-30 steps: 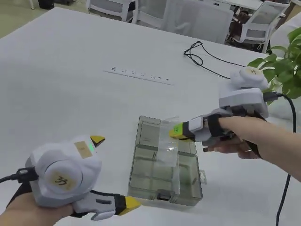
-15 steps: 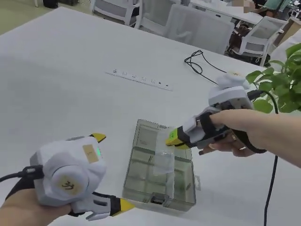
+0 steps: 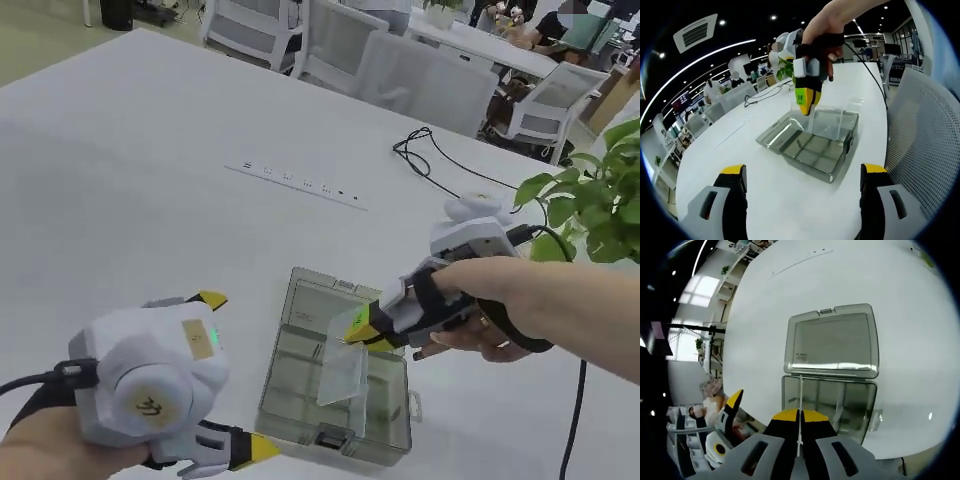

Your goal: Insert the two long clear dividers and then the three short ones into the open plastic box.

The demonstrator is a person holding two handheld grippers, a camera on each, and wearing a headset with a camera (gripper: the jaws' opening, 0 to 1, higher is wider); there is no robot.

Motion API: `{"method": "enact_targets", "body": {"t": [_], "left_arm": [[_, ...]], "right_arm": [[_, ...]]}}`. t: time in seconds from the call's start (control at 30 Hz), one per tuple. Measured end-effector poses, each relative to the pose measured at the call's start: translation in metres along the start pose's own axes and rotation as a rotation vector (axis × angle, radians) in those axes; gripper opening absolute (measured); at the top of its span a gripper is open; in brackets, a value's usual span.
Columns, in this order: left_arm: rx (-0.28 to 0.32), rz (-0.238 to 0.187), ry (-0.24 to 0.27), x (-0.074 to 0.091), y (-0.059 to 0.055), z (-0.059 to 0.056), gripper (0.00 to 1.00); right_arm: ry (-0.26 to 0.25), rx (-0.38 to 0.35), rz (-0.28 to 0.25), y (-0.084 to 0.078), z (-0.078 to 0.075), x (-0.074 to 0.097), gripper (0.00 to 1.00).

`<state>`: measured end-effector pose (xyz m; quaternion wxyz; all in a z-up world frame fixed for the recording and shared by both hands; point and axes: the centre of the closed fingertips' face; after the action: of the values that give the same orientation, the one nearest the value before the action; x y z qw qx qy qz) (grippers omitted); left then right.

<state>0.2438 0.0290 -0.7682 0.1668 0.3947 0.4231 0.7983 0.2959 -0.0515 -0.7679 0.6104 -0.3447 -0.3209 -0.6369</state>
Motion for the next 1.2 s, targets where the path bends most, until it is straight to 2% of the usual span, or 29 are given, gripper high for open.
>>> {"method": "enact_targets", "body": {"t": [0.3, 0.87, 1.0, 1.2], "left_arm": [[-0.004, -0.006, -0.003, 0.0, 0.001, -0.001, 0.95], [-0.008, -0.004, -0.004, 0.0, 0.0, -0.001, 0.93], [-0.007, -0.006, -0.007, 0.0, 0.0, -0.001, 0.93], [-0.009, -0.003, -0.009, 0.0, -0.001, -0.002, 0.93]], "right_arm": [[-0.048, -0.006, 0.039, -0.006, -0.005, -0.008, 0.02], [-0.097, 0.007, 0.051, -0.008, -0.011, -0.019, 0.02], [-0.125, 0.009, 0.049, -0.007, -0.014, -0.021, 0.02], [-0.122, 0.004, 0.056, -0.009, -0.013, -0.025, 0.02]]}}
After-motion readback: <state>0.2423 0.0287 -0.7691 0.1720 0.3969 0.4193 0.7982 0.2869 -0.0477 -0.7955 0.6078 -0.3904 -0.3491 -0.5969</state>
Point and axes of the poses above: the centre of the closed fingertips' face, and the gripper's own axes: x roughly backward along the fingers, z roughly to its left, y roughly out of its top, and after that the axes turned 5 degrees about -x, right-handed
